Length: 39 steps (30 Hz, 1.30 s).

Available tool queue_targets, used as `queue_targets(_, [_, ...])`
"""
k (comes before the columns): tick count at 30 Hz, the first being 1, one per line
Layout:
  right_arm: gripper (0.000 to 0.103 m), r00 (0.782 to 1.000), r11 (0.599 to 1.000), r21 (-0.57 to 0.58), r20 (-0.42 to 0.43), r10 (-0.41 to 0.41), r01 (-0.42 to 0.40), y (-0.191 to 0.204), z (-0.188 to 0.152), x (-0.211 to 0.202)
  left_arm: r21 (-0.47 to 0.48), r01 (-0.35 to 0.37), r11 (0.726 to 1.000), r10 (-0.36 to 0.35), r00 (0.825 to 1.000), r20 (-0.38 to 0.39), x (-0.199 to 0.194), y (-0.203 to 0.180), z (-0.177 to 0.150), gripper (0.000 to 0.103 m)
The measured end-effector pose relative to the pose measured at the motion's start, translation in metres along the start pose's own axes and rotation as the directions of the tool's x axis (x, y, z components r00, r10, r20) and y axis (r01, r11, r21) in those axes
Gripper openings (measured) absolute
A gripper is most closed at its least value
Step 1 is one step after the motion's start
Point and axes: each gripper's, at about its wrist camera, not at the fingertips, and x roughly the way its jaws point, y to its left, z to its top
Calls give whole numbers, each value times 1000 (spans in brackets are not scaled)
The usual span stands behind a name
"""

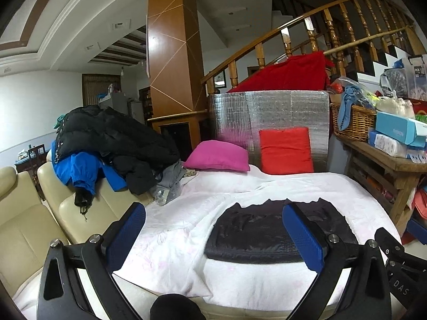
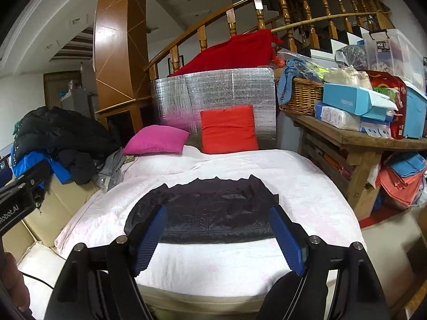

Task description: Fold large clothes

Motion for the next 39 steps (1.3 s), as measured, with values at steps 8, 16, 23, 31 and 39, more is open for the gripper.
queue_targets(8, [82,1000,1000,9,-5,2,-2,0,-2,1,3,-13,1000,13,1000,-3,-2,3,-3,102])
queue_targets(16, [82,1000,1000,4,-20,3,-3,0,-3,6,-1,-10,1000,10,1000,-23,2,3,-7,102])
queue_targets(23, [82,1000,1000,6,-28,5,-5,1,-3,9,0,-13,1000,13,1000,-26,2,3,-7,102])
queue_targets(31, [82,1000,1000,12,-26,6,-6,-1,-3,10,3,-12,1000,12,1000,-28,2,1,-8,102])
queue_targets(39, [82,1000,1000,14,-26,3,-3,-2,-2,11,1,-18,1000,18,1000,-23,1,2,-8,102])
